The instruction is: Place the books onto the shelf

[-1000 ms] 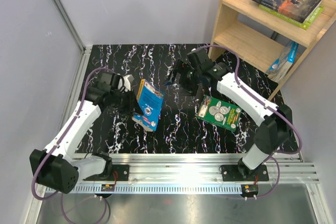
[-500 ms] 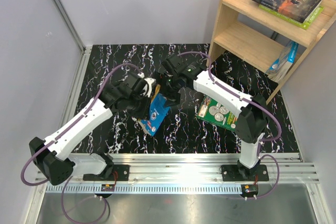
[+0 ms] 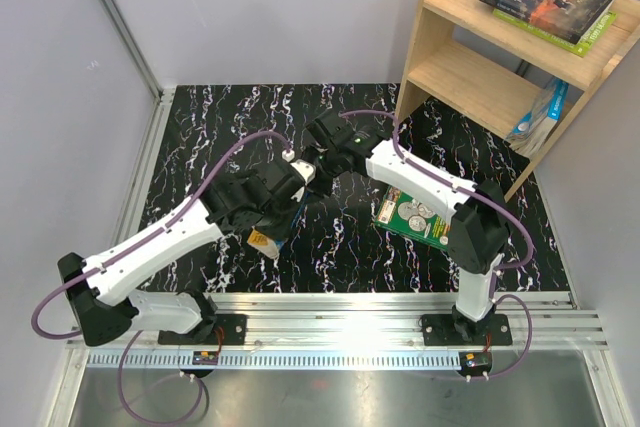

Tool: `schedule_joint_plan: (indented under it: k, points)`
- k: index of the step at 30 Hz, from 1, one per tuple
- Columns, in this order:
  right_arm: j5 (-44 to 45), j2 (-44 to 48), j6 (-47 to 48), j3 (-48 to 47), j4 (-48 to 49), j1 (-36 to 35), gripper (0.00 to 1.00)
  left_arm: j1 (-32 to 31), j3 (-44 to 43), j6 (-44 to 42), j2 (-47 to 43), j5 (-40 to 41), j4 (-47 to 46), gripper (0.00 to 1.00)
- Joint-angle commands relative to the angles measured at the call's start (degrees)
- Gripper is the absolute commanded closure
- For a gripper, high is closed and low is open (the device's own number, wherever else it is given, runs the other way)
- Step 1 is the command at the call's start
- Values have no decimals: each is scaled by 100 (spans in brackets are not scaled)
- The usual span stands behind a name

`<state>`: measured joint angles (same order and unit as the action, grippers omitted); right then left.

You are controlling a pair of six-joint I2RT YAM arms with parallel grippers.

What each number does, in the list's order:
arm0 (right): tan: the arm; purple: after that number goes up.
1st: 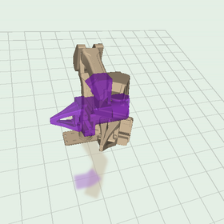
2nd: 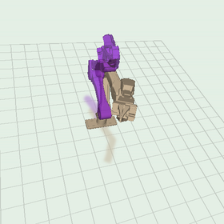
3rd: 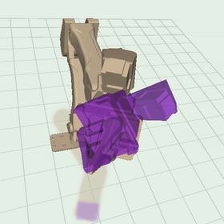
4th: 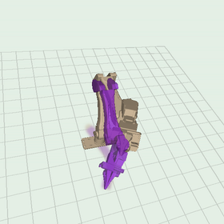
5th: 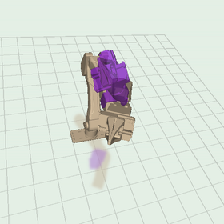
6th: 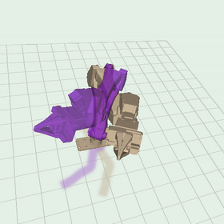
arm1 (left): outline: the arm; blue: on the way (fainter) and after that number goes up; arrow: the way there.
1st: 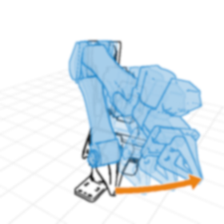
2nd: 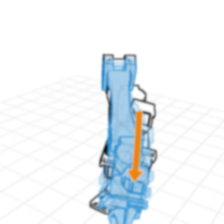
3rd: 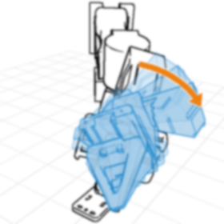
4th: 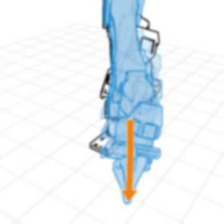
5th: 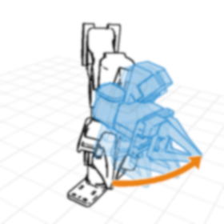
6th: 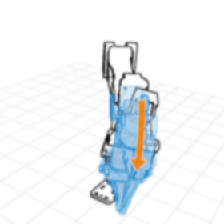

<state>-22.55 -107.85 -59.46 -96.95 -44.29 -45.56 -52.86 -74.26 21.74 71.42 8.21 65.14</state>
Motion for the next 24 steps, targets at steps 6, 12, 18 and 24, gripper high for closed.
schedule_joint_plan:
  k: [6, 12, 18, 24]
  points:
    - [321, 264, 1077, -87, -791, 29, 100, 4, -432, 94, -980, 1323, -230, 11]
    - [-364, 800, 788, 386, -441, 618, 100, -5, -326, 252, -1499, 1385, -265, 4]
    - [-979, 1126, 471, 484, -176, 1102, 100, -5, -2, 393, -1736, 1034, -502, 5]
    - [-1954, 1205, 435, -42, -149, 1164, 100, 30, 237, 621, -1667, 823, -819, 4]
